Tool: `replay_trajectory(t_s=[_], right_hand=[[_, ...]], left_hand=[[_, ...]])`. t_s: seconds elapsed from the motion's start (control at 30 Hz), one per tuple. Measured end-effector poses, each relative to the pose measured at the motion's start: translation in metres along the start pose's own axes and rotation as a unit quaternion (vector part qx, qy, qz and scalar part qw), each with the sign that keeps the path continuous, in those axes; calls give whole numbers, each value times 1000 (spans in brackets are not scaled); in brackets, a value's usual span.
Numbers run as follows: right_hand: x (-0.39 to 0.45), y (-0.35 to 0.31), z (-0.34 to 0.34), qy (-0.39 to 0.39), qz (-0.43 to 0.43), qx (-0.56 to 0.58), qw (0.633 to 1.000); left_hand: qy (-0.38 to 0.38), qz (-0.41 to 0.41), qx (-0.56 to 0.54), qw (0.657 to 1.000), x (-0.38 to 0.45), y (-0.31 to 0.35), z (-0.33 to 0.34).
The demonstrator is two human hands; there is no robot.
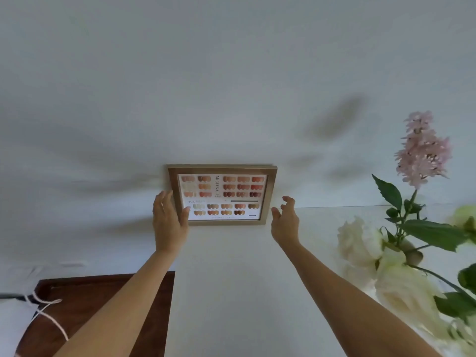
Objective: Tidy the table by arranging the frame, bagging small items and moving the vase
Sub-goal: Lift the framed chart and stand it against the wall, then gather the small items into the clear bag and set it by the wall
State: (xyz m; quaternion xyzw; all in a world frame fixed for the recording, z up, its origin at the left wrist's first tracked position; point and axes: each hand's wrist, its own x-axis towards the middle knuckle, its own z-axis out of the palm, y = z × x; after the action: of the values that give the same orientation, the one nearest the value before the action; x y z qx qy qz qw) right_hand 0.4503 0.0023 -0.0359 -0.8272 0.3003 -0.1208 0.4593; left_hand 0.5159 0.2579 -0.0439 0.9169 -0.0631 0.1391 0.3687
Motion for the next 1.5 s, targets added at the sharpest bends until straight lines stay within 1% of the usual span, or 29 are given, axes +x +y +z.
replay_trajectory(t_s=[0.07, 0.27, 0.43, 0.57, 0.7, 0.97, 1.1, 1.2, 1.3, 1.37, 1.5], right_hand=[[-19, 11, -8, -6, -2, -8, 1000], [-78, 57, -41, -44, -8, -46, 998], [-116, 108, -90, -83, -3, -88, 993], [-145, 156, -143, -104, 17, -115, 988], [-171, 207, -214, -89, 39, -141, 985], [-208, 299, -342, -29, 93, -135, 986], [-209, 333, -381, -7, 120, -119, 986], [-198, 348, -401, 7, 124, -114, 986], [-179, 360, -417, 13, 128, -114, 985], [-164, 366, -425, 12, 135, -116, 984], [-129, 376, -443, -1, 136, -136, 981]], left_hand=[[-9, 24, 10, 1000, -18, 8, 2], [-87, 69, 58, 992, -84, 34, 12], [-143, 50, 83, 985, -143, 57, 28], [-179, 48, 107, 977, -193, 83, 45], [-211, 47, 115, 969, -249, 128, 69], [-292, 92, 95, 947, -350, 234, 138], [-321, 96, 77, 939, -380, 281, 171], [-340, 93, 68, 933, -391, 308, 197], [-351, 90, 83, 928, -395, 327, 230], [-348, 77, 103, 929, -395, 336, 252], [-315, 33, 137, 939, -397, 353, 291]])
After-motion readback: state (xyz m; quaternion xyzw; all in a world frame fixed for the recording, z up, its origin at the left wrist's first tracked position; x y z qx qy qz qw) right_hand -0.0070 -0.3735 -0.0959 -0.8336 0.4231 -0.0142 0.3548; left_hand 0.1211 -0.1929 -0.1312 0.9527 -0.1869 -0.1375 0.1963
